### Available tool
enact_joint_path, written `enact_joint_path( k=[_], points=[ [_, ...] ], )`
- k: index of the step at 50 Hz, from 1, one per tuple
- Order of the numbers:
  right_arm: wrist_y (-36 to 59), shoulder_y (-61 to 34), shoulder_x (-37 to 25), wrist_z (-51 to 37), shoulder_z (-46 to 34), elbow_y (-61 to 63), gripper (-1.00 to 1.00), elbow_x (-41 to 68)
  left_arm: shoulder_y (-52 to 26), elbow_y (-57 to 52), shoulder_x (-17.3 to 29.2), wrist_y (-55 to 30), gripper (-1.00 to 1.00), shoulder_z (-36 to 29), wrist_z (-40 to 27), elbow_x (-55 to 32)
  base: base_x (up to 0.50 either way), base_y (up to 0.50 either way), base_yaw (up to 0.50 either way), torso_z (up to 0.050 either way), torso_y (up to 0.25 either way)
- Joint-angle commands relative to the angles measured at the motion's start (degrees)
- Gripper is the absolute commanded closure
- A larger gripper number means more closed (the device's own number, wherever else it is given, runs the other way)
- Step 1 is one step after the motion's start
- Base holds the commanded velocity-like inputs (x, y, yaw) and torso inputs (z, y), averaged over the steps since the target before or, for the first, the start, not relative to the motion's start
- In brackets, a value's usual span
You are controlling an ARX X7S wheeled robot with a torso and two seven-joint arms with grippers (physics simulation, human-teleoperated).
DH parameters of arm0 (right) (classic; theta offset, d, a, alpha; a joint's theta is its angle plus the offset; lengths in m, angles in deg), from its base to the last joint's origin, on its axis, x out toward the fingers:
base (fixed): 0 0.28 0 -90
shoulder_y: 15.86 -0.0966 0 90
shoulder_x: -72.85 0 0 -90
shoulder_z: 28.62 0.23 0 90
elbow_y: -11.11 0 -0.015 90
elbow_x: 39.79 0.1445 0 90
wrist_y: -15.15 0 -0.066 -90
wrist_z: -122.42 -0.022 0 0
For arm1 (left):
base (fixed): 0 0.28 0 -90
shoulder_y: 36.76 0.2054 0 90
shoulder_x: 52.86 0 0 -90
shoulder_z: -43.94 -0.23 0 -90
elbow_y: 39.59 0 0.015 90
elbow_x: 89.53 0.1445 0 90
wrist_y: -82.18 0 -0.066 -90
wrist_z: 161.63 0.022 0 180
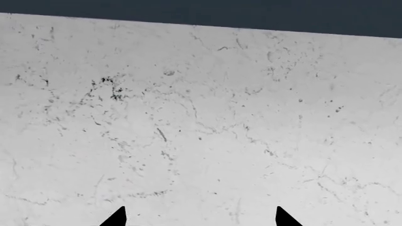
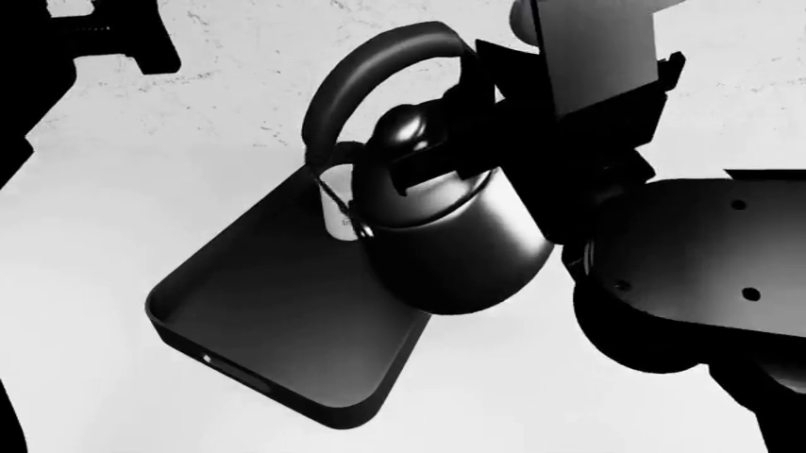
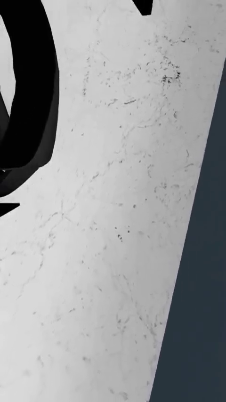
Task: Pick the kettle from the counter and place it on the tray. Then pick the mug from the cabinet and place it on the tray. Then close the cabinet doors.
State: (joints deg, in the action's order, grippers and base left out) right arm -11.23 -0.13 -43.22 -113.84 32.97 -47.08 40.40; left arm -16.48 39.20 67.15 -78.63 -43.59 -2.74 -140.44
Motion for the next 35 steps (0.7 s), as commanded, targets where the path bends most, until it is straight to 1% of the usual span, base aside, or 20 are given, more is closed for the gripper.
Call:
enact_joint_path(
  k=[1,17,35],
  points=[
    [-5.2,1.0,5.4,4.7,0.4,-4.0,1.00,-8.1,0.9,-0.7,2.0,-0.3,-1.00,2.5,-0.6,-0.9,0.00,0.00,0.00,0.010,0.000],
    [-12.2,6.5,9.9,9.5,-0.3,-6.2,1.00,-10.3,2.8,-0.3,3.5,0.3,-1.00,5.0,-1.0,-1.4,0.00,0.00,0.00,0.001,0.002],
    [-21.2,14.2,15.0,16.3,-1.4,-9.0,1.00,-12.9,5.2,0.3,4.5,2.1,-1.00,6.0,-0.6,-1.0,0.00,0.00,0.00,0.001,0.002]
  ],
)
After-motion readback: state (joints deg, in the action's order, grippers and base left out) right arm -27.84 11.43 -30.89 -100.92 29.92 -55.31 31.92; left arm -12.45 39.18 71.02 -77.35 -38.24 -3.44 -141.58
